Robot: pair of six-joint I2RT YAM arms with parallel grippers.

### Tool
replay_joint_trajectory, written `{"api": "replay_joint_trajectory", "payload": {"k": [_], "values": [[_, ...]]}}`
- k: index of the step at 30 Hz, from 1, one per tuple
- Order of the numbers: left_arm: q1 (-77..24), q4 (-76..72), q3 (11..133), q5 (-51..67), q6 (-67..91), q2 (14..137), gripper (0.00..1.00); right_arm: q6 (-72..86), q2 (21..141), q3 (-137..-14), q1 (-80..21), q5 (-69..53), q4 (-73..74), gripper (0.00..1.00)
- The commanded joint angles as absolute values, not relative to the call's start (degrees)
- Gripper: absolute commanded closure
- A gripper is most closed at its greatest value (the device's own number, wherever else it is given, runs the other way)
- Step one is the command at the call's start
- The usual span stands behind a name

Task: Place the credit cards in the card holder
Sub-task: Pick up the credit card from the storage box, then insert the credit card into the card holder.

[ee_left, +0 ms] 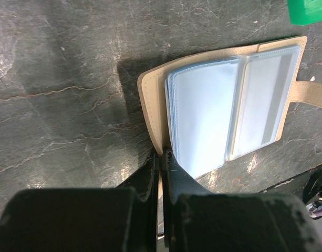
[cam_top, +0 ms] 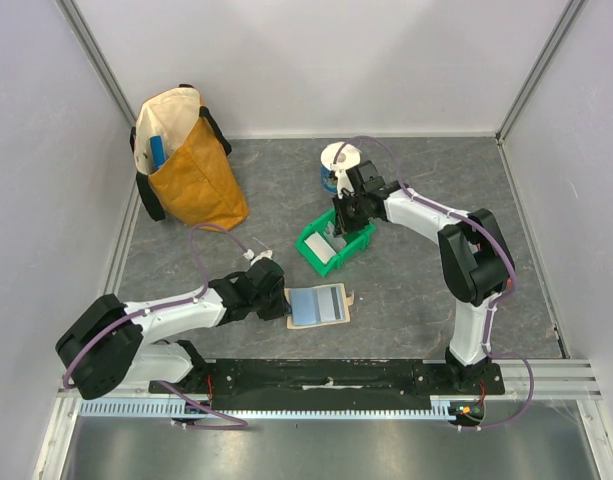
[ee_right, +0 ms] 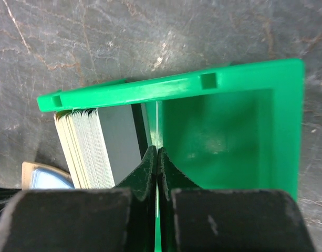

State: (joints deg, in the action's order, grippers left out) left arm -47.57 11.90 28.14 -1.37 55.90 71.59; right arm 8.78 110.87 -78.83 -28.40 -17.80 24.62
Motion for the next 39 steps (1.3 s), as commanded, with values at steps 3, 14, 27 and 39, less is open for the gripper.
{"api": "replay_joint_trajectory", "payload": {"k": [3,14,27,39], "values": [[-47.37,11.60,28.74,-1.41,53.79,70.58,0.98,7.12,105.92,-84.11,-28.83,-10.82,25.93,1.00],[-47.37,11.43,27.51,-1.06,54.32,68.82,0.98,12.12,94.67,-80.52,-31.90,1.47,26.28,1.00],[-47.37,10.37,26.72,-0.26,55.02,68.38,0.98,39.00,76.13,-63.74,-54.22,32.87,25.31,1.00],[-47.37,8.88,24.44,1.85,55.46,68.47,0.98,54.13,65.13,-34.91,-57.22,7.13,0.45,1.00]]}}
